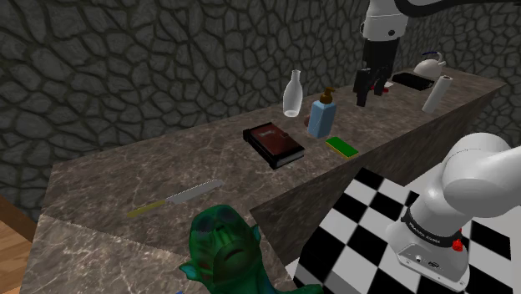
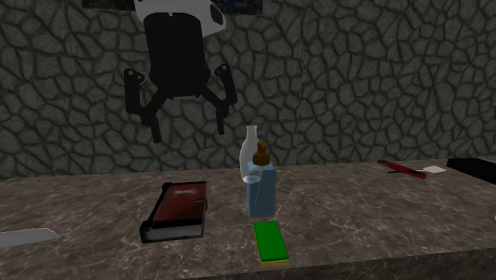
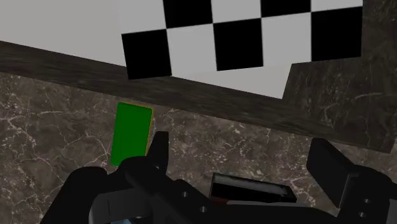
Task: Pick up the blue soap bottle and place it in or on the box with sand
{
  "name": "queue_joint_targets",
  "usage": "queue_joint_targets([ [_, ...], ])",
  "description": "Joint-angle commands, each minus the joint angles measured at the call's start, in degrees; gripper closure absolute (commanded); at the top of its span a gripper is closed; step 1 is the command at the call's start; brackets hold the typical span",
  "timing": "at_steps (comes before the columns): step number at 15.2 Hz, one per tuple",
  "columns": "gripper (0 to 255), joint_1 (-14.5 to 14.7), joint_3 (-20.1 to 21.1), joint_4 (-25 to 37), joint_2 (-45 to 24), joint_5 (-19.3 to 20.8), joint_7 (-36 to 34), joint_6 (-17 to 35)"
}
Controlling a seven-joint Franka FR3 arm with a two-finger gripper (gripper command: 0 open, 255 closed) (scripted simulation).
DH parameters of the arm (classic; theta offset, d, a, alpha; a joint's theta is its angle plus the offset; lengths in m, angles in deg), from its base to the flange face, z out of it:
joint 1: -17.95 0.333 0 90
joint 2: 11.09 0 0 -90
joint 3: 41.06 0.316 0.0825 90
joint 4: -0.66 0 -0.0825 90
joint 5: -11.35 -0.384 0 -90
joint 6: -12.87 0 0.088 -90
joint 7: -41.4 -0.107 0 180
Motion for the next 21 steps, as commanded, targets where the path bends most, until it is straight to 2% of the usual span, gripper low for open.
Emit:
queue_joint_targets([
  [1, 0, 0.0, 0.0, 0.0, 0.0, 0.0, 0.0, 0.0],
  [7, 0, -1.7, -5.9, 3.8, -9.8, 2.9, 5.4, 7.4],
  [12, 0, -2.6, -10.6, 8.9, -19.0, 3.5, 10.0, 12.6],
  [17, 0, -3.3, -14.8, 15.7, -29.0, 2.1, 15.1, 16.6],
  [21, 0, -4.0, -17.7, 22.4, -37.5, -0.5, 19.7, 18.8],
])
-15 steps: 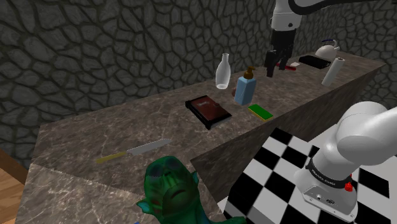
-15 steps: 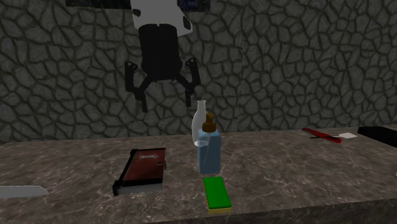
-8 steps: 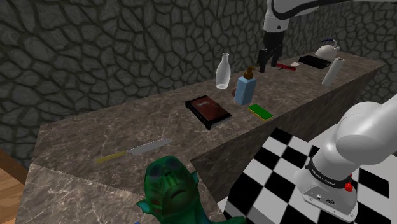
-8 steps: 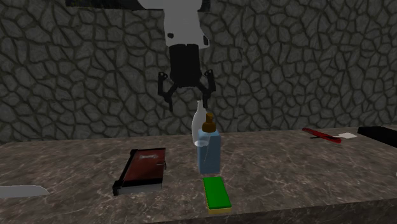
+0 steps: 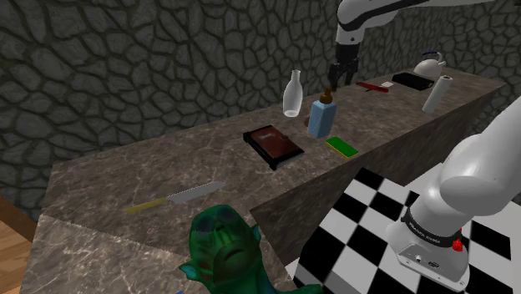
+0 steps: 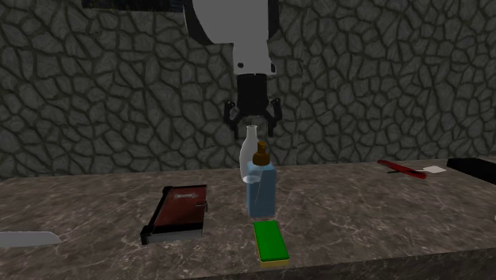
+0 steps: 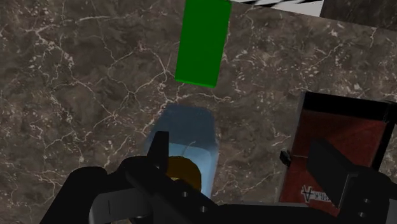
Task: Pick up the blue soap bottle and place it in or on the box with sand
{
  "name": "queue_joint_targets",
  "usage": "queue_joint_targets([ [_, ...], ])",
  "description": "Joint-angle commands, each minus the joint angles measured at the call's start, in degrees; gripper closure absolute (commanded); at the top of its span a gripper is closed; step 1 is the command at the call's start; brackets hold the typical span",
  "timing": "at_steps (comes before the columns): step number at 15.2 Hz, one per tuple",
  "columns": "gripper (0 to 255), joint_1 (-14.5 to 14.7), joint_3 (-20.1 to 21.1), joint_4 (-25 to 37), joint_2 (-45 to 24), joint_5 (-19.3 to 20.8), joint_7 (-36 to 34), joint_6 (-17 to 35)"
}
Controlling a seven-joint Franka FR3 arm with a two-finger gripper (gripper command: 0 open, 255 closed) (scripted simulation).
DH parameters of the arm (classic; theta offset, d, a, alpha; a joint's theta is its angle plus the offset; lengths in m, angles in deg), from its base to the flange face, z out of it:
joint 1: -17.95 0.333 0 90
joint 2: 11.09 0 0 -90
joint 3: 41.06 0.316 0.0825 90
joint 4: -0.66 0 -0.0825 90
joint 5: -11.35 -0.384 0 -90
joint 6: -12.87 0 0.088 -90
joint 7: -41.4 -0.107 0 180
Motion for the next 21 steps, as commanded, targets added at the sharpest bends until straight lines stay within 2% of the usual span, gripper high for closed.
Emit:
queue_joint_targets([
  [1, 0, -0.5, -1.5, 4.1, -4.9, -1.7, 2.6, 0.8],
  [5, 0, -1.9, -3.1, 11.0, -12.5, -5.1, 6.5, 1.4],
  [12, 0, -2.1, -3.1, 6.2, -13.4, -5.5, 6.8, 7.1],
  [20, 0, -2.1, -3.1, 6.2, -13.5, -5.5, 6.8, 7.1],
  [21, 255, -2.1, -3.1, 6.2, -13.5, -5.5, 6.8, 7.1],
])
